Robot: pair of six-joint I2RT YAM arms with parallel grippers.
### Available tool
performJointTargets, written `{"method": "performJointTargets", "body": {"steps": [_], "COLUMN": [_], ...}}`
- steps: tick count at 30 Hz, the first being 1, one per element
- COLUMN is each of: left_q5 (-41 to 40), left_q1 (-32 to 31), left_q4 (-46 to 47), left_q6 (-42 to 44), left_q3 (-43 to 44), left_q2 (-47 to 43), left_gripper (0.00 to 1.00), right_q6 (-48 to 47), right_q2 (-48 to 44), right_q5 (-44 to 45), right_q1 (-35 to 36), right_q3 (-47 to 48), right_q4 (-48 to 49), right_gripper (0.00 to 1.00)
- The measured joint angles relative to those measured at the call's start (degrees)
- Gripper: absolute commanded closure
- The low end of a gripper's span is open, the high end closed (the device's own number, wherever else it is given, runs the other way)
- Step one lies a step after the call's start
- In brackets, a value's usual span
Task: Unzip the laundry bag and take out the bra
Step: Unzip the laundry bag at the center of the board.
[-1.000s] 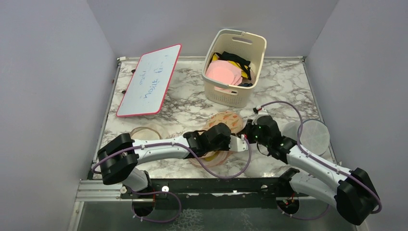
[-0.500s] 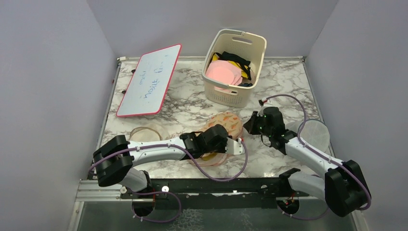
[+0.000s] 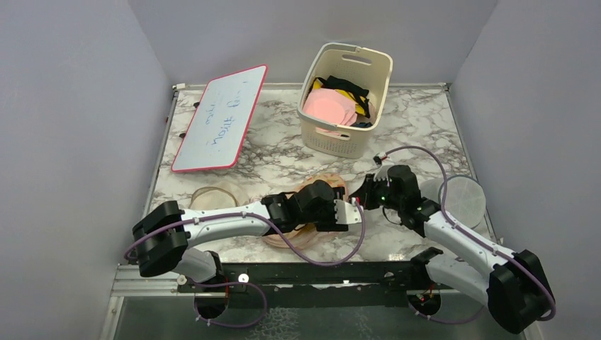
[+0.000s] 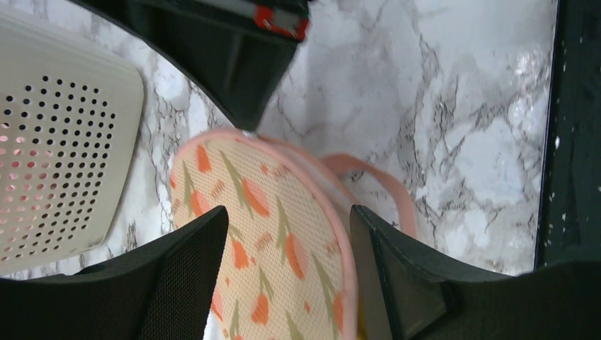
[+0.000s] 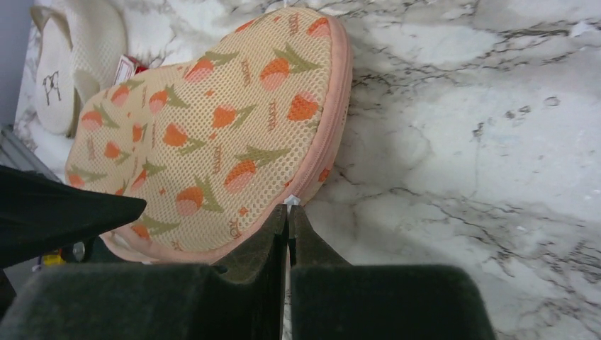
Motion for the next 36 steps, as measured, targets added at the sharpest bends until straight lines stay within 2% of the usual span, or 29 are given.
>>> {"method": "performJointTargets", "body": {"steps": [5,9,12,15,20,26,31,36], "left_q5": [-0.3,-0.7,-2.0,-3.0,-3.9,-4.2,-3.9,-2.7], "left_q1": [0.1,0.0,0.0,0.0,0.0,0.0,-0.1,-0.5], "left_q4": [3.7,4.3,3.3,3.1,2.8,2.5,2.2,2.2], "left_q6": [-2.8,-3.7,-4.0,-4.0,-3.9,-2.1,-0.3,1.0], "left_q3": [0.0,0.3,2.0,3.0,3.1,3.0,1.6,0.8], "left_q2": [0.9,3.8,7.0,8.7,9.2,8.3,3.8,1.6], "left_gripper": [0.42,0.55,0.60,0.71,1.00,1.00,1.00,1.00], "right_q6": [1.9,2.9,3.3,3.2,3.2,3.5,4.1,3.2], "right_q2": [0.3,0.3,-0.3,-1.4,-2.5,-3.0,-3.0,1.5], "right_q5": [-0.4,-0.4,-0.4,-0.3,-0.3,1.1,4.8,7.2], "right_q1": [3.7,5.1,5.5,5.5,5.5,5.5,5.8,4.7], "right_q3": [0.0,0.0,0.0,0.0,0.0,0.0,-0.1,-0.1], "right_q4": [0.0,-0.1,-0.5,-1.6,-2.7,-3.3,-3.1,-0.2], "right_gripper": [0.99,0.99,0.99,0.99,0.99,0.99,0.99,0.99]}}
